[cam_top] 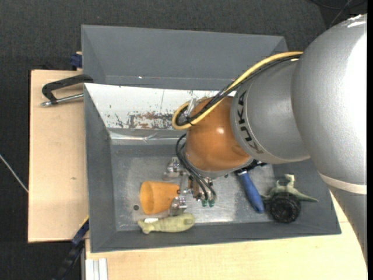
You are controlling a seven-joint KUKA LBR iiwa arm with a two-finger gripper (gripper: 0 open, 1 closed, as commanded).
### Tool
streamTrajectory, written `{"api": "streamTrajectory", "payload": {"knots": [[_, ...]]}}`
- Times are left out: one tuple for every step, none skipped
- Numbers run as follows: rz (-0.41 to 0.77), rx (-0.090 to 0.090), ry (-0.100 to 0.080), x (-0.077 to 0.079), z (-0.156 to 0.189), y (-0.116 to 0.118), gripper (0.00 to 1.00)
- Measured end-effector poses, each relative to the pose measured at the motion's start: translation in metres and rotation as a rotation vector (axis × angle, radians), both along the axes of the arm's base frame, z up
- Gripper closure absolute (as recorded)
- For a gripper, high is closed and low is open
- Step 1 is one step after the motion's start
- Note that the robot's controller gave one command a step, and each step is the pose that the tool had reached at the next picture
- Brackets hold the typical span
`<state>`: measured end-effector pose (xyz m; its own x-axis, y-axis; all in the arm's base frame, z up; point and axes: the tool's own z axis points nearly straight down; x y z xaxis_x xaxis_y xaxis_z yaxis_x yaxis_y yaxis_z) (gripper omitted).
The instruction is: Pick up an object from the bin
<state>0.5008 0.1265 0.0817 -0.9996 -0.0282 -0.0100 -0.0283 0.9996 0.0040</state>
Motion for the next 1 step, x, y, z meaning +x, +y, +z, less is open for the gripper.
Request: {"api": "streamTrajectory", "payload": {"knots": [[-0.004, 0.000, 0.001, 0.0013, 0.0024, -0.0022, 1.00]]}}
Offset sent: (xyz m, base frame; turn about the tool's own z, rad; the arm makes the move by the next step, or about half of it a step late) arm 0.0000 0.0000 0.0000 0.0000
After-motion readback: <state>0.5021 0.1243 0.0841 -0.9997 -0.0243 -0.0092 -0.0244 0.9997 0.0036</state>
